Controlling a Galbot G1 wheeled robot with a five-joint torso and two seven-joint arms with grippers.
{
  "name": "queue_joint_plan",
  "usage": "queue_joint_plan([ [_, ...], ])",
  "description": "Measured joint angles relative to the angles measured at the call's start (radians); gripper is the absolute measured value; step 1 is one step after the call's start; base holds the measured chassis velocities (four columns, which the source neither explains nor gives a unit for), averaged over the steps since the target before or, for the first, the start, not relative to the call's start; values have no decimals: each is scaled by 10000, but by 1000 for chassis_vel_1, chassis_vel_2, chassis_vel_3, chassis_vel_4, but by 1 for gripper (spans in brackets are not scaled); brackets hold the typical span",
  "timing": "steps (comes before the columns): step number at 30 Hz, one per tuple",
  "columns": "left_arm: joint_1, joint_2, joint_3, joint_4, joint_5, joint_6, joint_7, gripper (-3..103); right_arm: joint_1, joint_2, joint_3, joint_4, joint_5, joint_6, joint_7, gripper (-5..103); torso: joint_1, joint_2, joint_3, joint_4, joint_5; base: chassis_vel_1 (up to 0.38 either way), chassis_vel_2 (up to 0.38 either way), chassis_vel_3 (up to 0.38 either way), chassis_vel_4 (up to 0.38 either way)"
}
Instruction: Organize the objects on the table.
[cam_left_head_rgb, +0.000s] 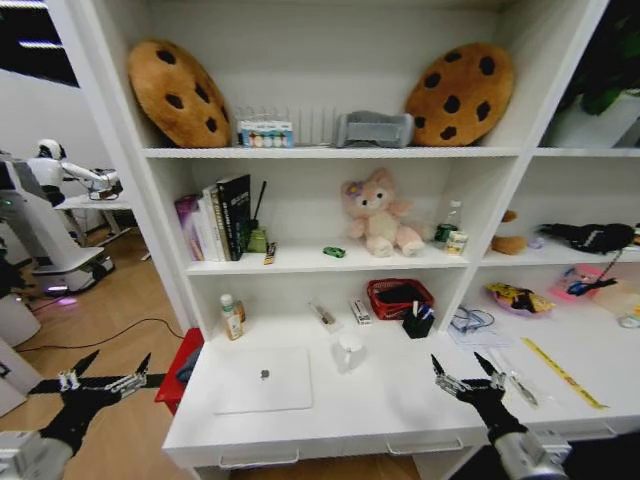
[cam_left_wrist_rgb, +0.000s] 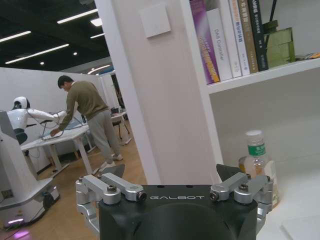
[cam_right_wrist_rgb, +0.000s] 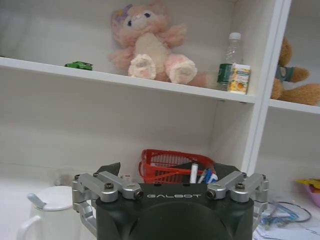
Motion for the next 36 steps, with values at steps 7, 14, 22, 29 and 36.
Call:
queue_joint_plan([
  [7, 0, 0, 3, -1, 0, 0, 3, 100, 2, -3, 3, -1, 0, 0, 0, 100, 6, -4, 4, -3, -1, -18, -19, 34, 27],
  [14, 0, -1, 4, -2, 0, 0, 5, 100, 2, -3, 4, -2, 0, 0, 1, 100, 5, -4, 2, -1, -8, -17, -62, -2, 55],
  [22, -1, -1, 2, -2, 0, 0, 4, 100, 2, -1, 2, -2, 0, 0, 1, 100, 5, -3, 1, -2, -5, 128, -82, -138, 105],
  [29, 0, -1, 2, -2, 0, 0, 2, 100, 2, -2, 2, -2, 0, 0, 1, 100, 2, -1, 1, -2, -8, 190, -219, -219, 228],
  [36, -1, -1, 2, -2, 0, 0, 2, 100, 3, -1, 2, -2, 0, 0, 1, 100, 2, -2, 1, -1, -10, 291, -300, -292, 306],
])
